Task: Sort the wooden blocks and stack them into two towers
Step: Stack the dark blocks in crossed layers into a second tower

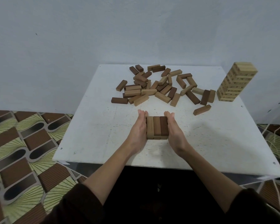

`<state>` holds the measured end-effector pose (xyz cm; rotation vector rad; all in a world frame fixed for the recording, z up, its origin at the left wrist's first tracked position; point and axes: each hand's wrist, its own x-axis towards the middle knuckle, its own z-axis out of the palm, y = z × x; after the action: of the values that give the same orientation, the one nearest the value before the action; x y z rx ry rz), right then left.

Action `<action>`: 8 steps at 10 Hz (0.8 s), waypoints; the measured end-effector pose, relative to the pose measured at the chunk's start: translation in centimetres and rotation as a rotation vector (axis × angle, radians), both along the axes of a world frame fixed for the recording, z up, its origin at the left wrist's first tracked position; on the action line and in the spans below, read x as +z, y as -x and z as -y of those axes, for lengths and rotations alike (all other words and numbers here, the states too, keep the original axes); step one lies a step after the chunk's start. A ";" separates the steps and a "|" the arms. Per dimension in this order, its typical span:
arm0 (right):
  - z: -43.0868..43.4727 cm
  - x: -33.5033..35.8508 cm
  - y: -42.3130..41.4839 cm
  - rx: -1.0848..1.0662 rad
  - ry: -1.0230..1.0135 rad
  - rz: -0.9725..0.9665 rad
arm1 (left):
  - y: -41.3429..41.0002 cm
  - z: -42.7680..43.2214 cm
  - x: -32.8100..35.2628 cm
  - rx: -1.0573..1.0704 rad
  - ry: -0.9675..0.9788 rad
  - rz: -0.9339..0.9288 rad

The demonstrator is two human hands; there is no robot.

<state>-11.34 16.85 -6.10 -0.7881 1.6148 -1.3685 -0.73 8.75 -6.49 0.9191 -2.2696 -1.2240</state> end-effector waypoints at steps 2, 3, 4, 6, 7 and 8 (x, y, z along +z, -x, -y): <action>0.9 1.6 2.4 -0.002 0.015 -0.036 | -1.1 1.2 1.7 0.132 -0.374 -0.230; 2.6 2.8 4.0 0.039 -0.017 -0.296 | -2.1 4.2 1.1 0.265 -0.189 -0.180; 5.6 3.9 4.2 0.128 -0.010 -0.562 | -3.0 7.7 -0.4 0.254 0.168 -0.003; 11.8 4.2 3.4 0.423 -0.098 -0.994 | -4.0 11.2 -1.9 0.170 0.384 0.315; 13.7 3.0 3.1 0.588 -0.166 -1.113 | -4.3 11.2 -2.1 0.219 0.447 0.171; 14.7 1.5 3.5 0.627 -0.173 -1.213 | -4.7 10.6 -2.0 0.207 0.463 0.007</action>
<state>-14.79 2.13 -4.62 -2.0177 1.9833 -0.2049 3.92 -1.89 -8.53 0.9421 -2.2525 -0.5706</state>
